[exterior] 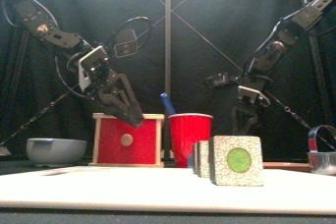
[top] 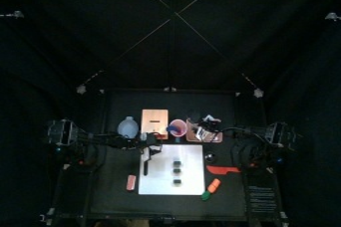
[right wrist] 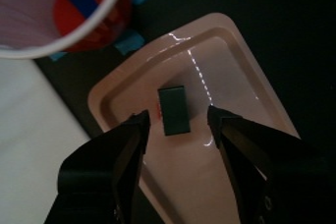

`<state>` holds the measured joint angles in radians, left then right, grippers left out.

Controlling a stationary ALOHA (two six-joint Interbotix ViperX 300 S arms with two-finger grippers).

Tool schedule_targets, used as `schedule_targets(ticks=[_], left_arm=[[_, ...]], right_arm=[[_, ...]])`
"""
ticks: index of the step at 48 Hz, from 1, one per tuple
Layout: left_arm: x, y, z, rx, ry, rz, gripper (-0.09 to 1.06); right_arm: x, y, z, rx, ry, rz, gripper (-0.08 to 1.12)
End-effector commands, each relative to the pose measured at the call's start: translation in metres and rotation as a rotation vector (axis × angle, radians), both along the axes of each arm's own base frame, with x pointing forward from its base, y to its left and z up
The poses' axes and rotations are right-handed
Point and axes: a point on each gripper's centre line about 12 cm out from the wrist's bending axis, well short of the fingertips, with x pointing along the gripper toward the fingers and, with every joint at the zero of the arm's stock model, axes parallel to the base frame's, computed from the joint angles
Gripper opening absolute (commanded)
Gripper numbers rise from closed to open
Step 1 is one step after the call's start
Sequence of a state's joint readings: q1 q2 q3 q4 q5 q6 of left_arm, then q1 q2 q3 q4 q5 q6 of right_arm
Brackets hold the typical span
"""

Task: Place sushi on board then cut the sushi with the knife then place the pieces on the plate
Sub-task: Place the 4 sushi pieces on the plate

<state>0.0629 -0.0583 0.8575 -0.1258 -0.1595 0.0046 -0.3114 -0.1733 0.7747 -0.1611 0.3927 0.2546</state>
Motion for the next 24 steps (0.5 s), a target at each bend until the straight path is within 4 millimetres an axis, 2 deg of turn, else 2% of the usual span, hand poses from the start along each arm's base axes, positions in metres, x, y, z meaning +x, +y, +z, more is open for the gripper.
schedule_targets(ticks=[1, 7, 12, 17, 24], left_arm=[[0.003, 0.002, 0.005, 0.0, -0.018, 0.006, 0.76], [0.003, 0.002, 0.005, 0.0, -0.018, 0.006, 0.76], [0.003, 0.002, 0.005, 0.003, -0.018, 0.004, 0.76], [0.003, 0.002, 0.005, 0.003, -0.018, 0.004, 0.76], [0.002, 0.001, 0.004, 0.002, -0.015, 0.002, 0.76]], right_arm=[[0.023, 0.037, 0.028, -0.03, -0.09, 0.138, 0.85], [0.042, 0.084, 0.029, -0.028, -0.124, 0.283, 0.84], [0.051, 0.109, 0.026, -0.012, -0.136, 0.348, 0.84], [0.057, 0.121, 0.022, 0.01, -0.131, 0.364, 0.84], [0.064, 0.127, 0.014, 0.023, -0.113, 0.371, 0.84]])
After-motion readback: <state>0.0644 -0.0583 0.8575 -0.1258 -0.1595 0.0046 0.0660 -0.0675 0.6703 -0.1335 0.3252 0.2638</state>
